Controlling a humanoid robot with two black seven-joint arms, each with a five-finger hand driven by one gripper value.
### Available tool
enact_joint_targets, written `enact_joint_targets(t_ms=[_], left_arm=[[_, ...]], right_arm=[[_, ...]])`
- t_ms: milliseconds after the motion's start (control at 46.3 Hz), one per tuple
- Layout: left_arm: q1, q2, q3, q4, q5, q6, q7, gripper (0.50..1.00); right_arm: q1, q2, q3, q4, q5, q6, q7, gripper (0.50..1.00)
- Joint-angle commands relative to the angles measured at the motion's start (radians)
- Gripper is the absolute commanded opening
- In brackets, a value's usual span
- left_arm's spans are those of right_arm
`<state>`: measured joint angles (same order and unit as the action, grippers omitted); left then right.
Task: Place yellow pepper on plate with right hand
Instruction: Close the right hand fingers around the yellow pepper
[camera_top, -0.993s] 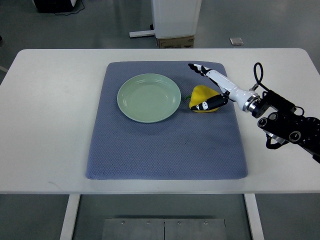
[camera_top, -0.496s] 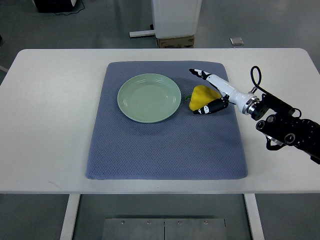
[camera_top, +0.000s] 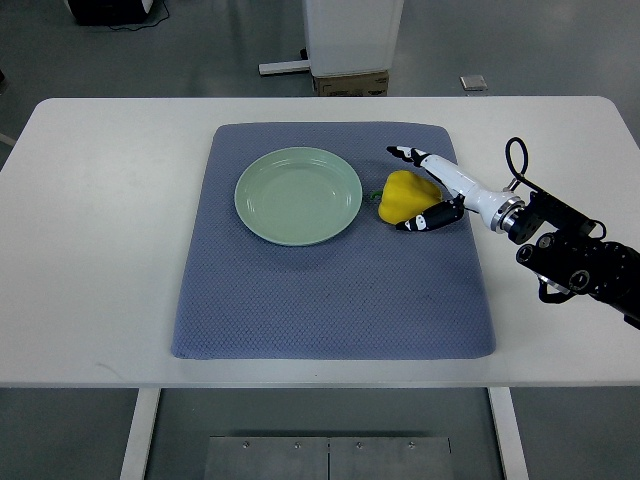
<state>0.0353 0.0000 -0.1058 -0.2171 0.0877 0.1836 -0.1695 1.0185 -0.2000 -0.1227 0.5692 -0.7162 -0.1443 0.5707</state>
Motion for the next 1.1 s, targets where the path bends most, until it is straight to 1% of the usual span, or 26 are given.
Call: enact_joint_targets(t_ms=[0,86,173,216,302,367,388,604,906,1079], left_arm=[[0.0,0.0,0.0,-0.001,0.0,-0.001,0.001,1.0],[0.0,0.0,0.0,-0.001,0.0,0.0,-0.001,1.0],[0.0,0.0,0.0,-0.001,0.0,0.0,-0.001,1.0],[0.0,0.0,0.0,0.001,0.001,0.0,-0.001,1.0],[0.0,0.0,0.0,-0.001,0.0,-0.001,-0.001,1.0],[0.0,0.0,0.0,0.001,0.001,0.0,0.001,1.0],[0.0,0.0,0.0,-0.001,0.001,-0.001,-0.001,1.0],[0.0,0.0,0.0,-0.001,0.0,-0.001,0.001,1.0],[0.0,0.0,0.0,-0.001,0.0,0.0,-0.001,1.0],[0.0,0.0,0.0,-0.001,0.0,0.0,0.001,1.0]], right_arm=[[-0.003,0.004,0.0,0.0,0.0,0.0,-0.002,0.858],[-0.005,0.005,0.0,-0.002,0.0,0.0,0.0,0.807],[-0.009,0.007,0.0,-0.002,0.0,0.0,-0.002,0.78],[-0.009,0.008,-0.002,-0.002,0.0,0.0,-0.002,0.749],[-0.009,0.01,-0.006,-0.002,0.0,0.0,-0.002,0.65],[-0.009,0.014,-0.008,-0.002,0.0,0.0,-0.008,0.525],[-0.009,0.014,-0.008,-0.002,0.001,0.002,-0.011,0.5],[-0.003,0.013,0.002,0.0,0.011,0.005,-0.009,0.5],[0.048,-0.001,0.048,0.008,0.018,0.014,-0.005,0.5],[0.069,0.008,0.055,0.012,0.021,0.02,-0.005,0.5]])
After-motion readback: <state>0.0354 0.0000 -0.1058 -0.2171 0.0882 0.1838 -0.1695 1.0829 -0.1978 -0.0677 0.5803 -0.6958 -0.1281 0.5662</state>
